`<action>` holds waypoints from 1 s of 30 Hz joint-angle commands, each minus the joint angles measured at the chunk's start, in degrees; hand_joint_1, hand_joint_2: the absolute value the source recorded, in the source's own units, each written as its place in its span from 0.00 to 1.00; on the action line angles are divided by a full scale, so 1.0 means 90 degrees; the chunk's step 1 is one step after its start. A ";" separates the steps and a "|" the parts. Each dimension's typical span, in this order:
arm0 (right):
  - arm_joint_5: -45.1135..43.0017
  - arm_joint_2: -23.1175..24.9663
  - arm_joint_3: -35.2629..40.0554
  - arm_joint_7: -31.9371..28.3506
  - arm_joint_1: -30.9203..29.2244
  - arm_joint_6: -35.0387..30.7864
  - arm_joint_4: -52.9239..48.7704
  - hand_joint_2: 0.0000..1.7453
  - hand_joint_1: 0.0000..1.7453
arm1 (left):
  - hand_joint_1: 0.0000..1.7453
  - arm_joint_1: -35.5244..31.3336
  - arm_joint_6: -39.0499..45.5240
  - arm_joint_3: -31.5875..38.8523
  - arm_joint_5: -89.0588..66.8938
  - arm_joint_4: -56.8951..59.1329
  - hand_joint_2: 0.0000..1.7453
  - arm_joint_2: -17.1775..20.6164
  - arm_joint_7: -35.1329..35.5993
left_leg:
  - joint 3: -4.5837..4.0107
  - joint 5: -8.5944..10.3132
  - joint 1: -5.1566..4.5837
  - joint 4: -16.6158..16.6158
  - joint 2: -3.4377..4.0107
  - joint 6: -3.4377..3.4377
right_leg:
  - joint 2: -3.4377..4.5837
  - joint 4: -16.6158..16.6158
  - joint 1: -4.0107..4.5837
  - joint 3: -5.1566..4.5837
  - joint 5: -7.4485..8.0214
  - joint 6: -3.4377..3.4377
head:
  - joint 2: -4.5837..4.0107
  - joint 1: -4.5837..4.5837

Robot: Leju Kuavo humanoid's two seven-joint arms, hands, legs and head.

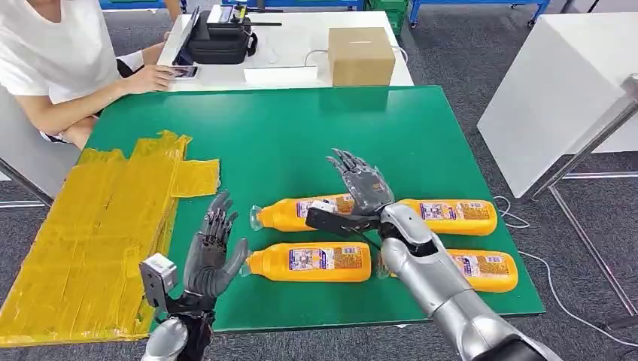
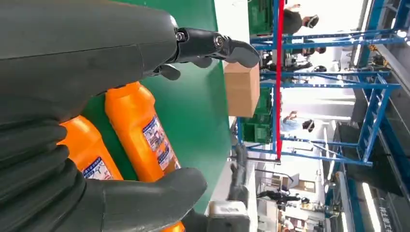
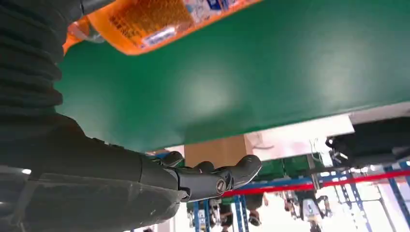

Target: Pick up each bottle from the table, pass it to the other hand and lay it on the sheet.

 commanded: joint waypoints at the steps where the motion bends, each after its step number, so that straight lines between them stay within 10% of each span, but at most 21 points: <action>1: -0.0039 0.0273 0.0331 -0.0015 -0.0643 0.0062 0.1576 1.00 0.00 | 0.00 -0.0373 -0.0027 -0.0124 0.0031 0.0577 1.00 0.0044 0.0034 | 0.0011 -0.0002 0.0005 -0.0003 0.0007 -0.0010 | 0.0001 -0.0005 0.0005 0.0010 0.0000 -0.0007 | 0.0000 0.0000; 30: 0.0000 0.0539 0.0285 0.0352 -0.1256 0.0177 0.3852 1.00 0.00 | 0.00 -0.0821 -0.0009 -0.0353 0.0109 0.0835 1.00 0.0044 0.0045 | 0.0005 -0.0001 0.0014 -0.0001 0.0001 -0.0021 | -0.0011 -0.0009 0.0014 0.0009 0.0002 -0.0014 | 0.0000 0.0000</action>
